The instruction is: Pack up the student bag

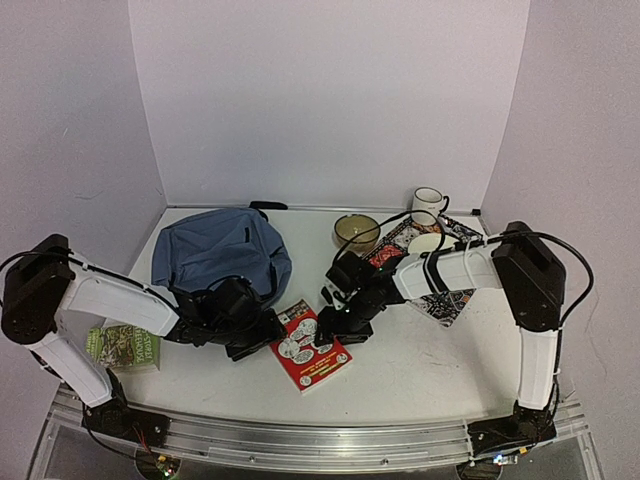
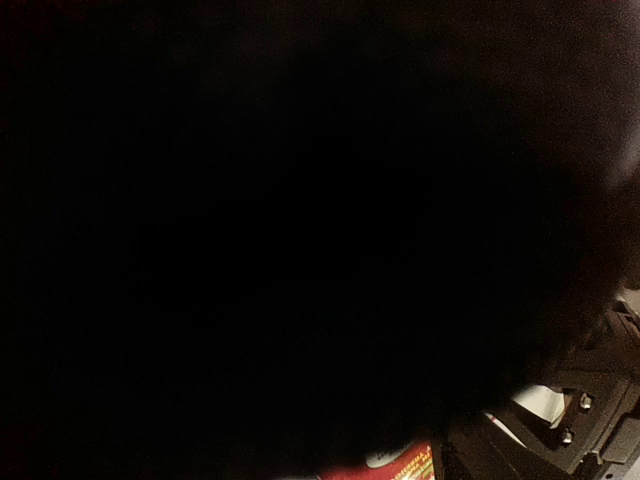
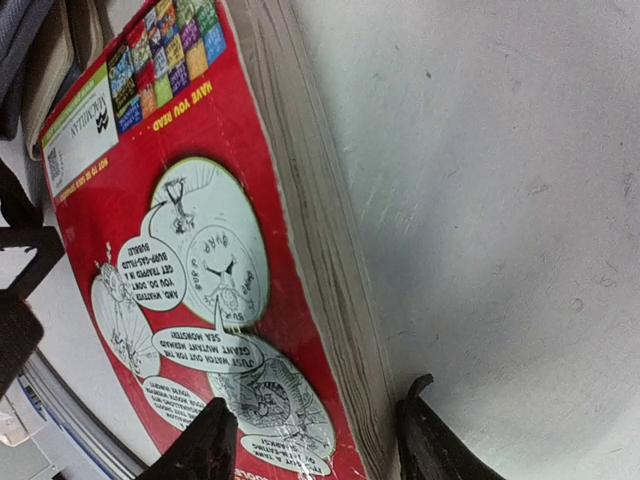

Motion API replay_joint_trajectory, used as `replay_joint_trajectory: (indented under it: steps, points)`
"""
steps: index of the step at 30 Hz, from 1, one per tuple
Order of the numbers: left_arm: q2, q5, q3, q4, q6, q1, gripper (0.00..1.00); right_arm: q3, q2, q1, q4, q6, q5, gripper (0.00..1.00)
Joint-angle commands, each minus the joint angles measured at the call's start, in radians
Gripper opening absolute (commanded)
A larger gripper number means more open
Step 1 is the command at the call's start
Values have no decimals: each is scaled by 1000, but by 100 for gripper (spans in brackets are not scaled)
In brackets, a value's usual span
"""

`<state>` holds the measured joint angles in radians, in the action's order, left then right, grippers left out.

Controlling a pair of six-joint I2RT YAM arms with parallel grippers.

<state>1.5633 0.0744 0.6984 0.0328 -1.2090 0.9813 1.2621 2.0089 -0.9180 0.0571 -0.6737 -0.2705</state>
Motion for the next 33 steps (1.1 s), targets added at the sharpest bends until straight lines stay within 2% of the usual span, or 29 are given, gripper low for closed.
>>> replay_joint_trajectory:
  steps: [1, 9, 20, 27, 33]
  points:
    - [64, -38, -7, -88, -40, 3, 85, -19, -25, -16, 32, -33, -25, 54]
    - [92, -151, 13, -214, -31, 11, 84, -5, 1, -29, 26, -39, -34, 53]
    - [-136, -127, 1, -394, -11, 46, 74, -32, 1, -31, -13, -56, -49, 51]
    - [-150, -167, -67, -571, -23, 49, 66, -34, -3, -31, -91, -86, -95, 51]
    - [-129, -151, -100, -597, -17, 49, 64, -24, -2, -31, -112, -104, -97, 51]
